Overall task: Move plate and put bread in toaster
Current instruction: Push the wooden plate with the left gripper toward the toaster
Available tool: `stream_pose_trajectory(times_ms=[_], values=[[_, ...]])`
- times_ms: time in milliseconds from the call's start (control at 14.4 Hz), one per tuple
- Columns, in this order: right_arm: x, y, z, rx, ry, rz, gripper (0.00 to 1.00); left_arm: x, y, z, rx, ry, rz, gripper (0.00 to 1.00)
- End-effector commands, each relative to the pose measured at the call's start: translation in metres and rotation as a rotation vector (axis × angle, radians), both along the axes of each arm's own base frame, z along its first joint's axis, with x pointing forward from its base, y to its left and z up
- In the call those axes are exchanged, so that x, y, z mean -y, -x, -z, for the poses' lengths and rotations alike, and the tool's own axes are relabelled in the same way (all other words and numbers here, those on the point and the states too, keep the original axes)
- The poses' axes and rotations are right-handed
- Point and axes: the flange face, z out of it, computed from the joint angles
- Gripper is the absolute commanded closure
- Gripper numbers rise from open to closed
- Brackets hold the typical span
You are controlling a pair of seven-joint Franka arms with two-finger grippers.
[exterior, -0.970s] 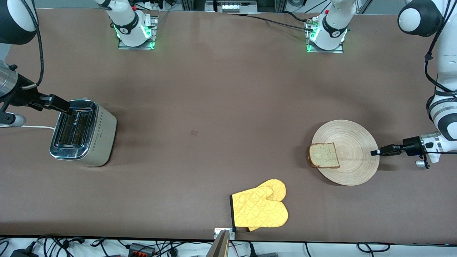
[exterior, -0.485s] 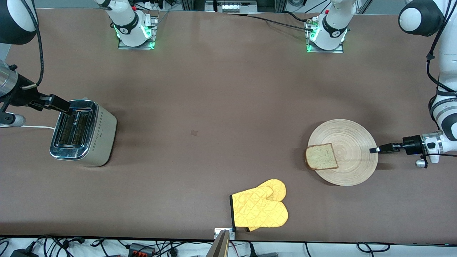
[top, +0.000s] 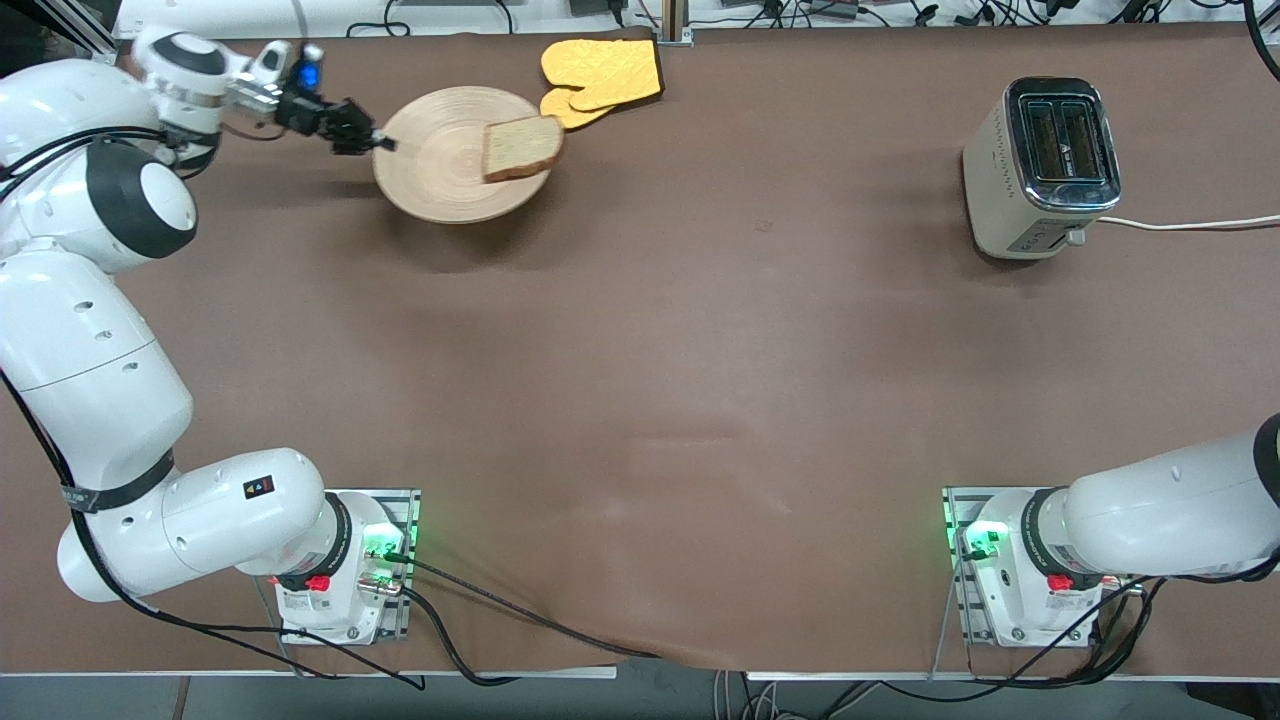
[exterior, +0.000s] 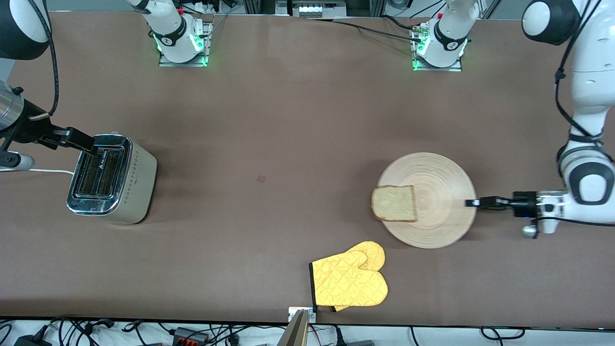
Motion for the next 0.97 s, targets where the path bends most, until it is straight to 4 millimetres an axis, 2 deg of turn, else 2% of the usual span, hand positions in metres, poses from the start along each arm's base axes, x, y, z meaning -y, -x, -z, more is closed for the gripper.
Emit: stream_pose_trajectory(times_ms=[0, 277, 346, 485, 693, 901], values=[[0.0, 0.001, -0.004, 0.002, -0.016, 0.005, 0.0, 0.088, -0.006, -0.019, -0.025, 0.103, 0.076, 0.99], [0.0, 0.001, -0.003, 0.0, -0.016, 0.005, 0.0, 0.233, -0.004, -0.009, 0.007, 0.075, 0.153, 0.99], [0.0, 0.001, -0.003, 0.0, -0.018, 0.006, 0.0, 0.259, -0.001, -0.003, 0.018, 0.07, 0.129, 0.99], [0.0, 0.001, -0.003, 0.0, -0.016, 0.004, 0.0, 0.305, 0.004, 0.007, 0.041, 0.072, 0.079, 0.99], [-0.001, 0.001, -0.003, -0.001, -0.018, 0.004, 0.0, 0.373, 0.019, 0.02, 0.032, 0.191, -0.005, 0.99], [-0.001, 0.001, -0.003, -0.002, -0.033, 0.009, 0.0, 0.413, 0.036, 0.041, 0.047, 0.149, -0.022, 0.99]])
